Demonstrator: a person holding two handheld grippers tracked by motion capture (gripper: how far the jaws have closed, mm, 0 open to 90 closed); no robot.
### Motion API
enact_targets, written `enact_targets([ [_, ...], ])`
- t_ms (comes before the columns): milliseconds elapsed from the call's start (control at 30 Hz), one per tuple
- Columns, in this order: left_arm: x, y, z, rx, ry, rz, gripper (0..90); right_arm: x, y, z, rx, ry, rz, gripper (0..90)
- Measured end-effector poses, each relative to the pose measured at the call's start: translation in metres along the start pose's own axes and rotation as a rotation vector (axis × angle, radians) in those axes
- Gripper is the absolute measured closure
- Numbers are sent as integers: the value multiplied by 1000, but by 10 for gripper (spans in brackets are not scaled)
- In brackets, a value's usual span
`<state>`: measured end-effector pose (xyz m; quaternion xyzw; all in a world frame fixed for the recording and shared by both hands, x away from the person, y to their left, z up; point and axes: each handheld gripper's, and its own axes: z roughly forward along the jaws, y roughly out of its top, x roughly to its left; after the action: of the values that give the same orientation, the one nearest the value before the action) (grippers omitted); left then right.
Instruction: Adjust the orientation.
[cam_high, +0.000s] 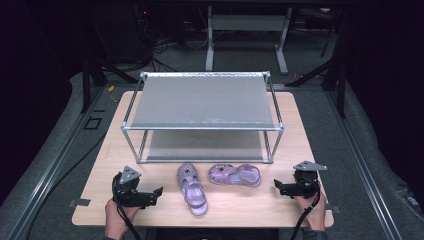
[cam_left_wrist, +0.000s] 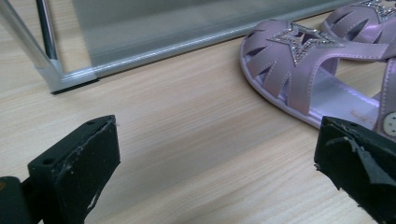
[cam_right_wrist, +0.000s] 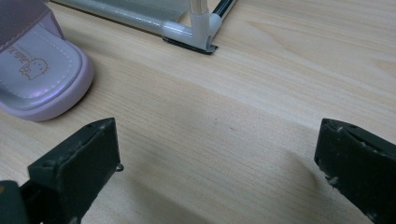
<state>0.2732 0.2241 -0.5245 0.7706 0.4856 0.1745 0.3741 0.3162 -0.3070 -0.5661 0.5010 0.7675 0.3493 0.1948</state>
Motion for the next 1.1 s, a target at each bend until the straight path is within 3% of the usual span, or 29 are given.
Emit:
enact_targets([
  [600,-21,18,-6,-4,-23,5,4,0,0,2,5,9,4,12],
  [967,-57,34,7,42,-92,66,63,0,0,2,7,0,1,18],
  [1100,-70,36,15,62,-95,74,79,0,0,2,8,7,1,23],
])
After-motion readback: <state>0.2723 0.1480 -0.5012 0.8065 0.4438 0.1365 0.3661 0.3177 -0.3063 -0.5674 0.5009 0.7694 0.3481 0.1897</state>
